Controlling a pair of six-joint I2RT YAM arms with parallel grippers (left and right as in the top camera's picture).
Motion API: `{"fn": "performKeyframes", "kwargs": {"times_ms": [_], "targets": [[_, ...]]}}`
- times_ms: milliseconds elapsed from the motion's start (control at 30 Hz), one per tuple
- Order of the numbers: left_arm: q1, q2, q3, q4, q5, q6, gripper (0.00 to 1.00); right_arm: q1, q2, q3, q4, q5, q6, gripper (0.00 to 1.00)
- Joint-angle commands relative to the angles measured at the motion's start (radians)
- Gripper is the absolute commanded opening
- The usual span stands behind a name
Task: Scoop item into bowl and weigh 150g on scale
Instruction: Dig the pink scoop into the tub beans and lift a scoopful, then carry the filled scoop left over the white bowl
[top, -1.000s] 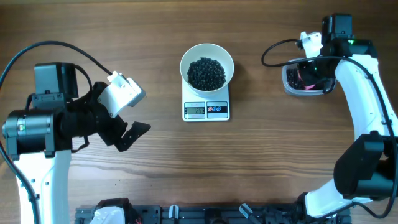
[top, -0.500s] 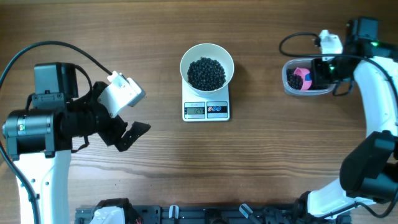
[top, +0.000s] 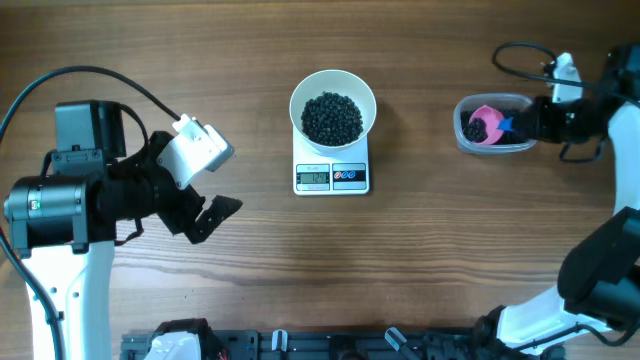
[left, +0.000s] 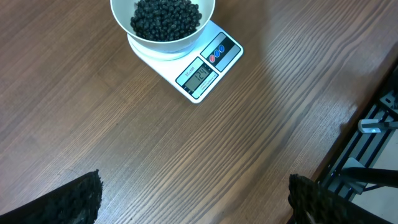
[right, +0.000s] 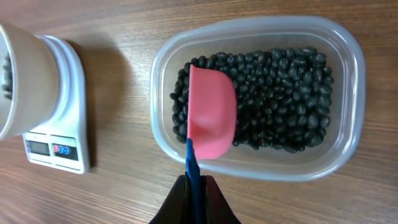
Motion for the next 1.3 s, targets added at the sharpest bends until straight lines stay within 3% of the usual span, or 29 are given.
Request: {"fn": "performKeyframes", "kwargs": {"times_ms": [0,267,533,700,900,1267], "targets": [[-0.004,0.003,-0.003,0.000,-0.002,-0.010,1.00,-0.074,0.019,0.016,-0.011,-0.124,0.003,0.04],[-0.004,0.003,-0.003,0.000,-0.002,-0.010,1.00,-0.170,0.019,0.016,-0.049,-0.229,-0.024,0.04],[-0.004,0.003,-0.003,0.000,-0.002,-0.010,1.00,-0.123,-0.026,0.022,-0.058,-0.361,0.005,0.05],[-0.004,0.003,-0.003,0.000,-0.002,-0.010,1.00,0.031,-0.111,0.025,-0.020,-0.356,0.090,0.05],[-0.004,0.003,-0.003,0.000,-0.002,-0.010,1.00,0.265,-0.160,0.025,0.154,-0.344,0.234,0.05],[-0.004,0.003,-0.003,0.000,-0.002,-0.010,1.00,0.637,-0.160,0.025,0.349,0.125,0.187,0.05]]}}
